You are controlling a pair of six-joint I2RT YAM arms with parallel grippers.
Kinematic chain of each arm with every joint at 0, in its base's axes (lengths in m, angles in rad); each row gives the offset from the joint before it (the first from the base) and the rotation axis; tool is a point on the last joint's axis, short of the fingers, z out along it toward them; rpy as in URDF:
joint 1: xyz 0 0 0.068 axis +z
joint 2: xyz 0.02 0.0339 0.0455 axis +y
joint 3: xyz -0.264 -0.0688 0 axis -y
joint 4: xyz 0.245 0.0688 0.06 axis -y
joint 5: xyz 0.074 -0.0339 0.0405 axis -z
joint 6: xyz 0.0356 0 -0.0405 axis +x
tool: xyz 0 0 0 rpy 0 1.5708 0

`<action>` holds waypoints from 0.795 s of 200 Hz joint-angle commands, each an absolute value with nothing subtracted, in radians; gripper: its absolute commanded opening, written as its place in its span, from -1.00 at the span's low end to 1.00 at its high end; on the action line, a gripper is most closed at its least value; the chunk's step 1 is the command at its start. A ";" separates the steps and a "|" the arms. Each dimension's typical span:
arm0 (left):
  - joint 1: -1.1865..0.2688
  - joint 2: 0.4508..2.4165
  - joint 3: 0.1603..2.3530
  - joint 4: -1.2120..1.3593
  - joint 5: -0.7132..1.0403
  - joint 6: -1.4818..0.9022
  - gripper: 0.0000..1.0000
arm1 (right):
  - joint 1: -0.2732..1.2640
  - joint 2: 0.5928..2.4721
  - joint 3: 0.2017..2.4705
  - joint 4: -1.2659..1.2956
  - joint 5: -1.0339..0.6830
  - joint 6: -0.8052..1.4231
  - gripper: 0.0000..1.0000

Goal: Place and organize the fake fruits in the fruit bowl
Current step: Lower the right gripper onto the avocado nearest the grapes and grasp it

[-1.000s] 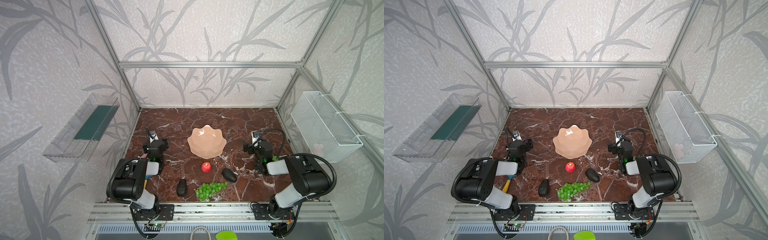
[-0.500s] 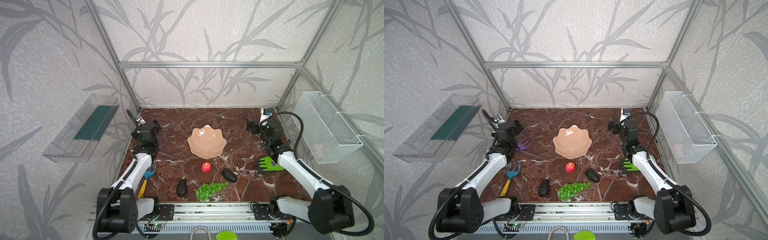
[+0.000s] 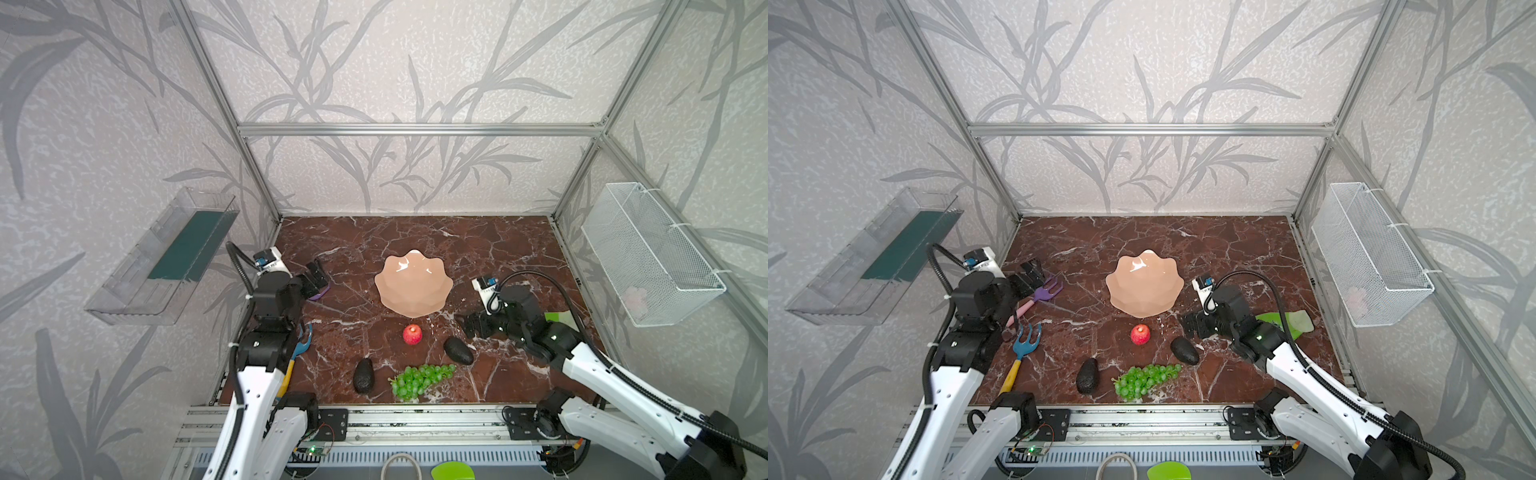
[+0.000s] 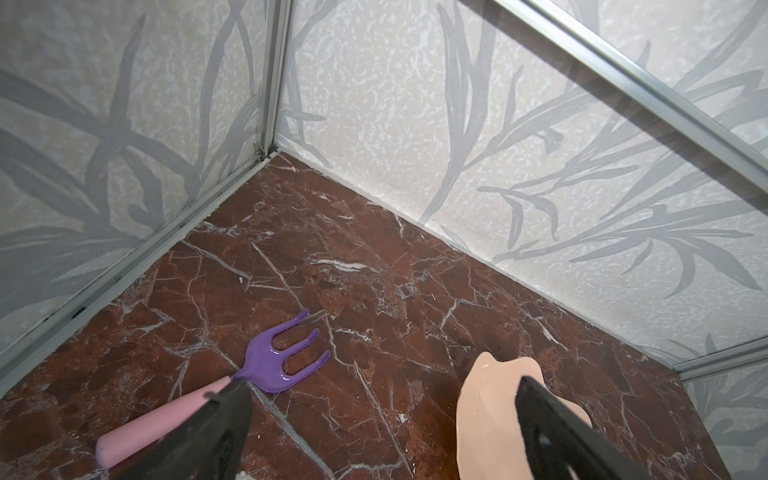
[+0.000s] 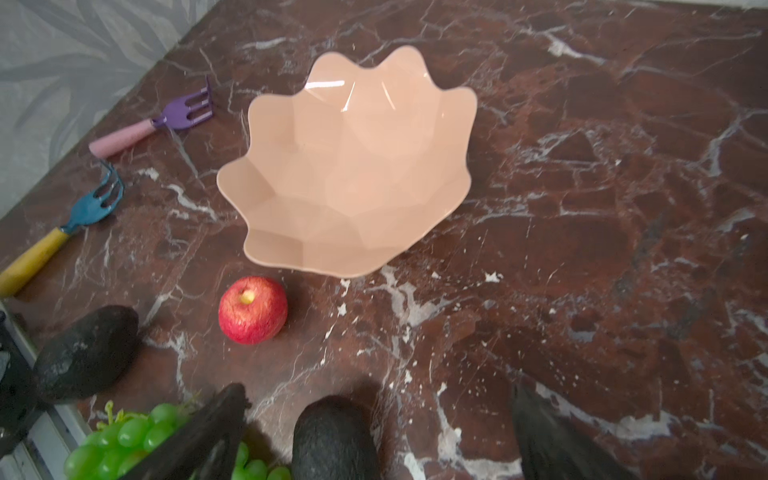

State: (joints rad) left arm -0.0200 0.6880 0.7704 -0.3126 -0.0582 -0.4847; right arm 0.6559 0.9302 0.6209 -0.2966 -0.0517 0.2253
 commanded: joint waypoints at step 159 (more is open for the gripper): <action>-0.014 0.661 0.804 -0.455 -0.024 -0.399 0.99 | 0.884 1.208 0.554 -0.304 0.089 0.460 0.39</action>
State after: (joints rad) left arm -0.0181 0.6636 0.7971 -0.4339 -0.0250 -0.4107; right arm 0.8780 1.1877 0.5636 -0.3328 0.0692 0.4259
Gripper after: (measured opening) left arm 0.995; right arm 0.725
